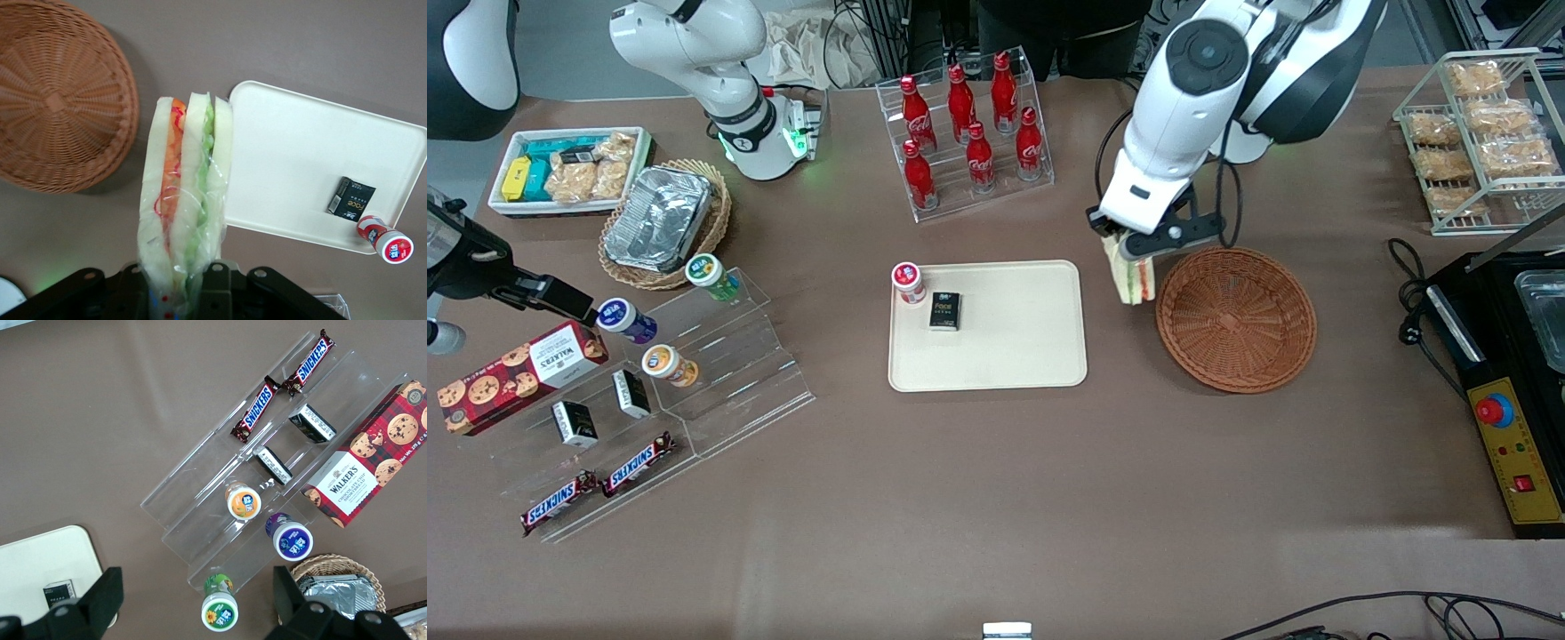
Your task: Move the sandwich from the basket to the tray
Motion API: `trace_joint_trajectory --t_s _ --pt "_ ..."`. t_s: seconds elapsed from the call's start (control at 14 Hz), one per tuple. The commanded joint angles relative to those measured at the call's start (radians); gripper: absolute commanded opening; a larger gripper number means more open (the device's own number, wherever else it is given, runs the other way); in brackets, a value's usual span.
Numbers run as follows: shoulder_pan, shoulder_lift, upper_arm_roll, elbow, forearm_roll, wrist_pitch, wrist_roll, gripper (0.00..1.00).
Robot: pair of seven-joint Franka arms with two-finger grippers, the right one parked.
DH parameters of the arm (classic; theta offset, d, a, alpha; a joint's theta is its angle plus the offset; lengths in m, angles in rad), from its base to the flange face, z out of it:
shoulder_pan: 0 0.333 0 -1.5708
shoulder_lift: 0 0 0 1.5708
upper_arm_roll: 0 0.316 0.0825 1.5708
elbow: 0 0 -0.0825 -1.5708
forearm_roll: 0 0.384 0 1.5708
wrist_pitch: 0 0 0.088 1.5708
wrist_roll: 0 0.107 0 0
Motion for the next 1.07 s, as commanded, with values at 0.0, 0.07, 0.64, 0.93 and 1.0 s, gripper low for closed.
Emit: trace_joint_trajectory --t_s 0.0,0.07,0.64,0.93,1.0 --pt "-0.037 0.053 0.009 -0.061 0.005 0.122 0.022 0.00" --pt "-0.048 0.079 0.009 -0.083 0.034 0.167 0.022 0.00" --pt "-0.115 0.245 0.020 -0.223 0.070 0.512 0.078 0.00" --pt "-0.146 0.340 0.038 -0.223 0.119 0.603 0.043 0.00" --pt "-0.157 0.356 0.040 -0.221 0.140 0.612 0.034 0.00"
